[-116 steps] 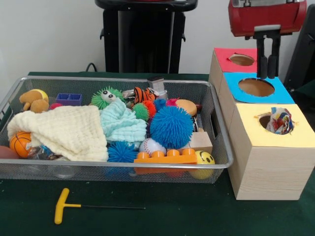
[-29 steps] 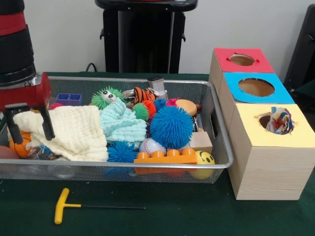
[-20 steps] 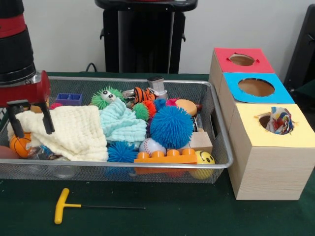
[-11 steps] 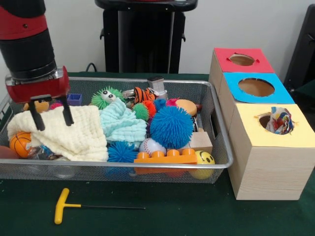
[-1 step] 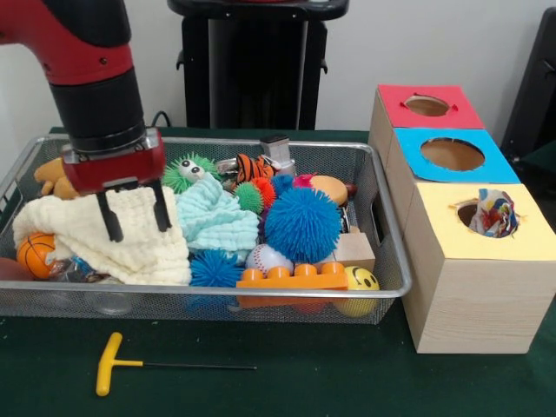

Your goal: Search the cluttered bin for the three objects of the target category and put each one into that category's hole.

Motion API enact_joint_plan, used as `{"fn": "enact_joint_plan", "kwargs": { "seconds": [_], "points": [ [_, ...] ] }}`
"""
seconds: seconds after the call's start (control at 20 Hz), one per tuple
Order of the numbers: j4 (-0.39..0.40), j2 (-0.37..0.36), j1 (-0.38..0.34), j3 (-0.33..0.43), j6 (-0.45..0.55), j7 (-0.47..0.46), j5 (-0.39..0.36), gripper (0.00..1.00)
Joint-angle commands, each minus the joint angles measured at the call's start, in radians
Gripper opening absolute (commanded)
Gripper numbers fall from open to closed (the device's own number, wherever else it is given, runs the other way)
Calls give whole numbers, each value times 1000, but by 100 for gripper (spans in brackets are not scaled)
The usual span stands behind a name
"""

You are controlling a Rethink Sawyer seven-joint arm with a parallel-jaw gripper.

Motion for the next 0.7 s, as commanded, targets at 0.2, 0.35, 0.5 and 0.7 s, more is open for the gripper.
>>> {"fn": "enact_joint_plan", "kwargs": {
  "seconds": [0.2,0.35,0.5,0.7],
  "points": [
    [104,56,67,-97,-127,86,-54,100],
    [129,66,85,-109,-163,110,-34,100],
    [142,86,108,-126,-217,143,-27,100],
    [140,98,130,-146,-266,162,-18,100]
  ]
}}
